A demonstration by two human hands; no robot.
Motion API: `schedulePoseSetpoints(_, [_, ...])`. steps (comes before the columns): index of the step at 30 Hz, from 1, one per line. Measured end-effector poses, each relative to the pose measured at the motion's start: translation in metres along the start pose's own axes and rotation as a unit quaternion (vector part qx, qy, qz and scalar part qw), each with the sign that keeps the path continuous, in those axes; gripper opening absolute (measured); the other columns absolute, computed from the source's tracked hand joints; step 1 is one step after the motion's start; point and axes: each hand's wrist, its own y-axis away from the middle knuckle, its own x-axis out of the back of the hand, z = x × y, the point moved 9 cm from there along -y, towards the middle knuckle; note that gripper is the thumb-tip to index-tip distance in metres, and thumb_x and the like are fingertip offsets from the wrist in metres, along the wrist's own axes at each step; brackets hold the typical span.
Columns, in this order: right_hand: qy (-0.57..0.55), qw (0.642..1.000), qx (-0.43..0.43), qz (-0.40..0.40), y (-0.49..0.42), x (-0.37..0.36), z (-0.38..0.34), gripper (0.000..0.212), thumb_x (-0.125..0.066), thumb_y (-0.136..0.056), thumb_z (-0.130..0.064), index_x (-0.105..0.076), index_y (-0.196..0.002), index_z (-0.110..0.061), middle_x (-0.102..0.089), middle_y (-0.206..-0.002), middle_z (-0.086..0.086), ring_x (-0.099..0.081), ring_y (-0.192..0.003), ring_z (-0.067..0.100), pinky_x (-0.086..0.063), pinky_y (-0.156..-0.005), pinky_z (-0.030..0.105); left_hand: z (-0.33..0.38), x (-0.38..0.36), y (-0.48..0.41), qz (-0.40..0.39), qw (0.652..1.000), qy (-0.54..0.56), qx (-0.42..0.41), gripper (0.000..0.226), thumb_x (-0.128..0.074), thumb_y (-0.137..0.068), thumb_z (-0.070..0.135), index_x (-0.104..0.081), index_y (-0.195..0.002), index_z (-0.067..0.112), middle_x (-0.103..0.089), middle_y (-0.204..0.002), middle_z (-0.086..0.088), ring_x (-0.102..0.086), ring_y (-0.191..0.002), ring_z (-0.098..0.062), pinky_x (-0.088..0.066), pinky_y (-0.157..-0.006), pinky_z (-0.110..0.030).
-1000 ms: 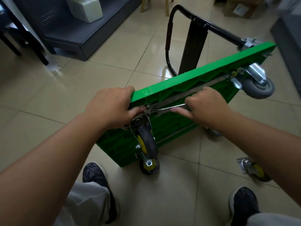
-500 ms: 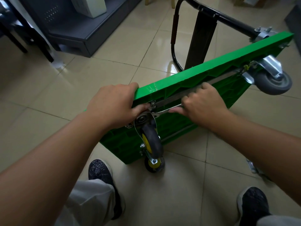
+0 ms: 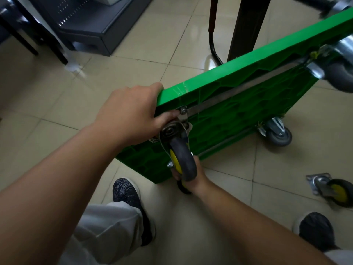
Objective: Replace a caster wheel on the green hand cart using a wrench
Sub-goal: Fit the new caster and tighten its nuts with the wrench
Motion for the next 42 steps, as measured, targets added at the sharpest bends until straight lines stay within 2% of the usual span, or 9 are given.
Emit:
schedulePoseSetpoints(2, [0.119, 0.992, 0.038, 0.008, 0.000, 0.006, 0.008, 0.034, -0.064, -0.091, 0.002, -0.070, -0.063, -0.018, -0.057, -0.059, -0.008, -0.048, -0.051, 0.002, -0.038, -0.049, 0.016, -0.001, 0.001, -0.001, -0.002, 1.000, 0.002, 0.002, 0.047, -0.049, -0.089, 0.069, -0.042, -0.092, 0.023, -0.043, -0.069, 0.002, -0.044, -0.065, -0.030, -0.032, -0.059, -0.037])
schedulePoseSetpoints(3, [0.186, 0.981, 0.055, 0.016, 0.005, 0.016, 0.009, 0.023, -0.066, -0.093, -0.009, -0.068, -0.071, -0.016, -0.054, -0.062, -0.007, -0.047, -0.057, 0.003, -0.039, -0.053, 0.018, -0.001, 0.001, -0.001, -0.004, 1.000, 0.003, 0.002, 0.047, -0.050, -0.089, 0.069, -0.042, -0.091, 0.023, -0.044, -0.069, 0.002, -0.044, -0.066, -0.030, -0.033, -0.059, -0.037])
schedulePoseSetpoints(5, [0.312, 0.949, 0.051, 0.005, 0.019, 0.041, 0.008, 0.044, -0.060, -0.090, -0.054, -0.058, -0.064, -0.018, -0.047, -0.059, -0.001, -0.043, -0.060, 0.010, -0.035, -0.060, 0.031, -0.001, 0.000, -0.001, -0.007, 1.000, 0.006, 0.000, 0.048, -0.049, -0.089, 0.070, -0.044, -0.092, 0.022, -0.047, -0.071, 0.000, -0.048, -0.066, -0.031, -0.035, -0.059, -0.038])
schedulePoseSetpoints(9, [0.697, 0.714, 0.061, 0.028, 0.046, 0.095, -0.046, 0.074, -0.039, -0.085, -0.080, -0.041, -0.053, -0.014, -0.037, -0.048, -0.001, -0.042, -0.050, 0.020, -0.035, -0.057, 0.034, -0.001, -0.001, -0.001, -0.014, 1.000, 0.005, -0.001, 0.050, -0.049, -0.091, 0.070, -0.049, -0.100, 0.020, -0.050, -0.074, 0.000, -0.050, -0.068, -0.030, -0.037, -0.060, -0.037])
schedulePoseSetpoints(15, [0.846, 0.421, 0.309, 0.105, 0.061, 0.077, -0.192, 0.083, -0.008, -0.093, -0.078, -0.050, -0.050, -0.019, -0.043, -0.044, -0.005, -0.046, -0.044, 0.016, -0.045, -0.077, 0.032, -0.001, 0.000, 0.000, -0.008, 1.000, 0.006, -0.003, 0.049, -0.051, -0.091, 0.069, -0.050, -0.099, 0.020, -0.049, -0.073, 0.000, -0.053, -0.068, -0.031, -0.041, -0.060, -0.037])
schedulePoseSetpoints(21, [0.859, 0.275, 0.424, 0.085, 0.069, 0.029, -0.249, 0.078, -0.011, -0.098, -0.073, -0.049, -0.056, -0.019, -0.050, -0.052, -0.002, -0.050, -0.052, 0.019, -0.038, -0.071, 0.034, -0.002, -0.001, 0.000, -0.010, 1.000, 0.004, 0.001, 0.051, -0.048, -0.090, 0.071, -0.050, -0.099, 0.021, -0.051, -0.073, 0.000, -0.053, -0.068, -0.030, -0.040, -0.060, -0.037])
schedulePoseSetpoints(28, [0.874, 0.251, 0.407, 0.081, 0.061, 0.014, -0.238, 0.075, -0.014, -0.095, -0.074, -0.045, -0.054, -0.018, -0.044, -0.048, -0.003, -0.040, -0.046, 0.015, -0.028, -0.064, 0.032, -0.001, -0.002, -0.001, -0.014, 1.000, 0.008, -0.003, 0.052, -0.048, -0.090, 0.071, -0.049, -0.098, 0.020, -0.049, -0.070, 0.001, -0.053, -0.066, -0.029, -0.041, -0.059, -0.037])
schedulePoseSetpoints(37, [0.845, 0.383, 0.352, 0.126, 0.033, 0.052, -0.205, 0.076, -0.006, -0.090, -0.075, -0.040, -0.053, -0.018, -0.038, -0.045, -0.004, -0.037, -0.038, 0.015, -0.029, -0.051, 0.025, -0.001, -0.002, 0.000, -0.012, 1.000, 0.010, -0.003, 0.053, -0.043, -0.088, 0.072, -0.048, -0.096, 0.021, -0.051, -0.069, 0.001, -0.055, -0.065, -0.029, -0.048, -0.061, -0.040])
schedulePoseSetpoints(42, [0.752, 0.496, 0.391, 0.186, 0.020, 0.071, -0.174, 0.073, -0.021, -0.095, -0.073, -0.038, -0.047, -0.020, -0.038, -0.040, 0.000, -0.033, -0.034, 0.018, -0.025, -0.045, 0.022, 0.000, -0.001, 0.000, -0.006, 1.000, 0.003, -0.003, 0.051, -0.044, -0.087, 0.071, -0.047, -0.095, 0.021, -0.049, -0.070, 0.001, -0.052, -0.066, -0.031, -0.038, -0.058, -0.037])
